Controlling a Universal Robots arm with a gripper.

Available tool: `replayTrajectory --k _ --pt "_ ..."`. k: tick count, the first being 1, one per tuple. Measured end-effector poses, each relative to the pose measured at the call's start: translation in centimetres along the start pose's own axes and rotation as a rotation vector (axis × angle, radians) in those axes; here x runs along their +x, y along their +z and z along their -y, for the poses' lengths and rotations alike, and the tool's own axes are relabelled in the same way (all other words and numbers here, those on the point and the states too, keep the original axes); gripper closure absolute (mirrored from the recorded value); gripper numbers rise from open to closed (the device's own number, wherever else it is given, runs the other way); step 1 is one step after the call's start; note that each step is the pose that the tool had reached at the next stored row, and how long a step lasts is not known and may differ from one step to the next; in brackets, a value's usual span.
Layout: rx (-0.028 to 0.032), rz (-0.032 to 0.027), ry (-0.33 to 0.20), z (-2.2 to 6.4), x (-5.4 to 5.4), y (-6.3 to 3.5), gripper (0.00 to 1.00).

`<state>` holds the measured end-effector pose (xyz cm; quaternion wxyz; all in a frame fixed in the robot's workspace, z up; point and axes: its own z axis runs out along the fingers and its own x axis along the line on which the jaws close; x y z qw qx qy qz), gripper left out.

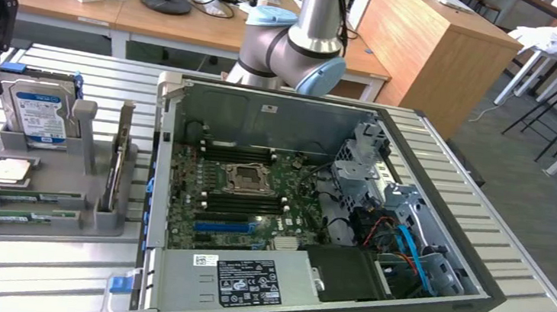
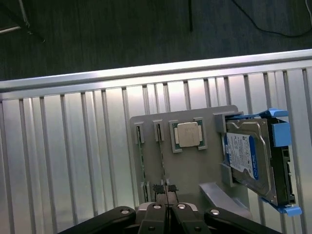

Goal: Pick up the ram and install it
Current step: 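Pick up the ram and move it above insertion slot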

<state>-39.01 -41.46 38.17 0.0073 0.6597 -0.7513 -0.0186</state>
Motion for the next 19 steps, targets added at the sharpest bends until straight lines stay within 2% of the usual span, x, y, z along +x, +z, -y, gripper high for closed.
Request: replayTrajectory --k 7,19 --pt "0.0000 0.0000 0.000 0.05 0.0 0.00 0.90" --pt "0.0000 0.0000 -0.002 1.28 -0.2 -0.04 0.90"
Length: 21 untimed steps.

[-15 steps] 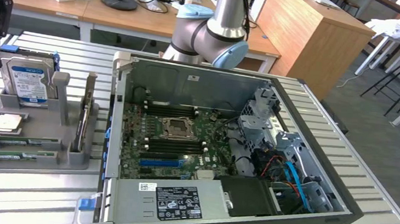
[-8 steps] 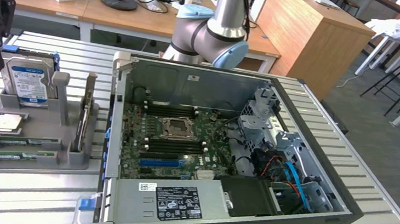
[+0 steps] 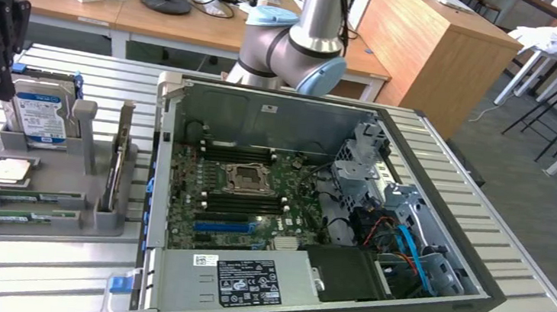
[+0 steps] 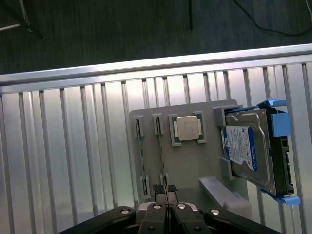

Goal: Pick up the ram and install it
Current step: 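Pick up the ram and move it above insertion slot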

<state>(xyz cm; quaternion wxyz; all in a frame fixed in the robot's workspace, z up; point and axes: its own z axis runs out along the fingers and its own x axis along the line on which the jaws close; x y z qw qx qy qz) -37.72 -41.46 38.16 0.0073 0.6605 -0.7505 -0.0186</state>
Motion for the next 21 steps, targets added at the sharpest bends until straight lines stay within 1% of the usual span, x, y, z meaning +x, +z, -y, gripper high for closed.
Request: replayTrajectory --k 3,14,15,16,17,18,19,20,21 --pt "0.0000 0.0001 0.000 0.18 -0.03 0.00 0.90" --pt "0.0000 -0.0001 0.000 0.21 -0.03 -0.01 0.90" --pt "-0.0001 0.0000 0.000 0.21 -0.03 -0.01 0.89" --pt "-0.0001 -0.0001 0.000 0.21 -0.03 -0.01 0.83" --pt "-0.0001 -0.0001 0.000 0.21 -0.03 -0.01 0.83" --pt "-0.0001 -0.0001 0.000 0.21 -0.03 -0.01 0.77" --pt "-0.0001 -0.0001 0.000 0.21 -0.03 -0.01 0.77" --pt "-0.0001 -0.0001 0.000 0.21 -0.03 -0.01 0.70" --pt "-0.0001 -0.0001 0.000 0.21 -0.03 -0.01 0.70"
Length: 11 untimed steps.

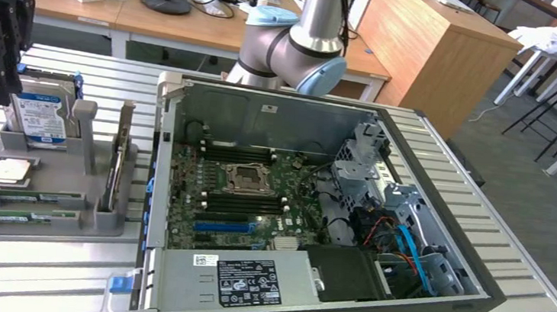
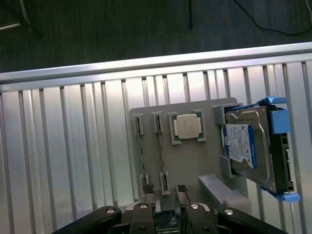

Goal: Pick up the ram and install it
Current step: 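Pick up the ram and move it above insertion slot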

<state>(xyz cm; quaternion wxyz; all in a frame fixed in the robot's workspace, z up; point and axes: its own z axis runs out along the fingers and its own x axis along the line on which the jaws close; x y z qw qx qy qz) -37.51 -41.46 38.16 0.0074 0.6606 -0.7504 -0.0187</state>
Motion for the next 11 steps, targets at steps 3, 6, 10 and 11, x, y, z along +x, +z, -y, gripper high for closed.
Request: replayTrajectory --k 3,6,10,11 --pt "0.0000 0.0000 0.000 0.00 0.0 0.02 0.70" --pt "0.0008 0.0001 0.000 0.01 0.0 0.24 0.70" --pt "0.0027 0.0004 0.000 0.03 0.0 0.83 0.70" --pt "0.0030 0.0005 0.000 0.04 0.0 1.00 0.70"
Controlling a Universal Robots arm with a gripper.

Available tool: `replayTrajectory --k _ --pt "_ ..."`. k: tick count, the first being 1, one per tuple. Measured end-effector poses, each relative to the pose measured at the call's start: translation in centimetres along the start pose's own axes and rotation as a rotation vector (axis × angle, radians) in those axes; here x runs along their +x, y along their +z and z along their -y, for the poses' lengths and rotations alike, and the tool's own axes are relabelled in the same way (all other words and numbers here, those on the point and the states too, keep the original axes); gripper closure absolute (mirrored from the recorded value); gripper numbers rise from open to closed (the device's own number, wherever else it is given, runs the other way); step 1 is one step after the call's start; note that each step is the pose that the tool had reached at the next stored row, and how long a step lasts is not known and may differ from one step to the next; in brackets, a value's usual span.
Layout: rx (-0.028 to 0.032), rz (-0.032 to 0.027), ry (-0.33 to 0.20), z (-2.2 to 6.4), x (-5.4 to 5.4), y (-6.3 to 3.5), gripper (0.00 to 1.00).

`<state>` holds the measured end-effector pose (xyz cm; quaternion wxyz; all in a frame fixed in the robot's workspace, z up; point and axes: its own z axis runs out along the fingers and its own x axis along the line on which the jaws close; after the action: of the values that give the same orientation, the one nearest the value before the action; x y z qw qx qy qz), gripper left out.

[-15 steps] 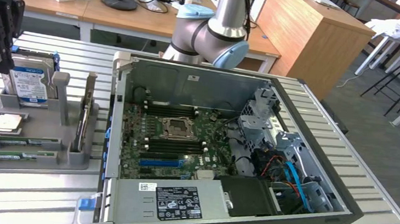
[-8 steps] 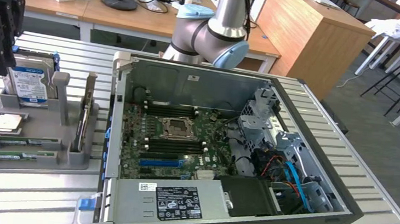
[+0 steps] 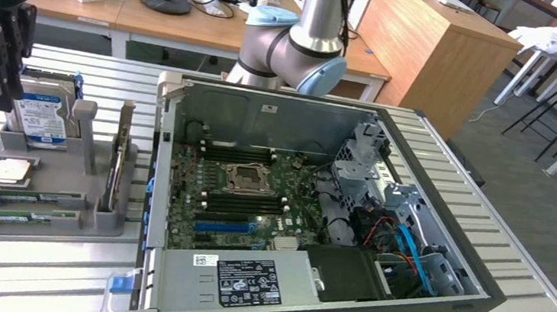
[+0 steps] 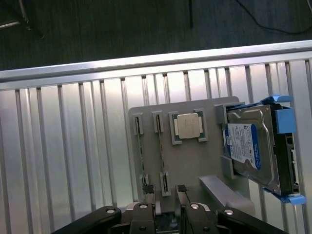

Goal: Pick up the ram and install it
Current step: 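Pick up the ram and move it above insertion slot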

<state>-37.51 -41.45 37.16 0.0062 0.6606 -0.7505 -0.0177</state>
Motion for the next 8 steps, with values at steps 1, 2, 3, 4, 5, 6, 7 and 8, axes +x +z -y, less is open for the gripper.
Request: replayTrajectory --k 1,2,3,4,5,6,7,8 --pt "0.0003 0.0000 0.000 0.01 0.0 0.14 0.70" --pt "0.0006 0.0001 0.000 0.01 0.0 0.29 0.70" --pt "0.0008 0.0001 0.000 0.02 0.0 0.45 0.70" --pt "0.0010 0.0001 0.000 0.02 0.0 0.60 0.70" --pt "0.0012 0.0002 0.000 0.03 0.0 0.75 0.70" --pt "0.0014 0.0003 0.000 0.04 0.0 0.91 0.70" --pt "0.0016 0.0003 0.000 0.04 0.0 1.06 0.70" --pt "0.0017 0.0002 0.000 0.04 0.0 1.23 0.70"
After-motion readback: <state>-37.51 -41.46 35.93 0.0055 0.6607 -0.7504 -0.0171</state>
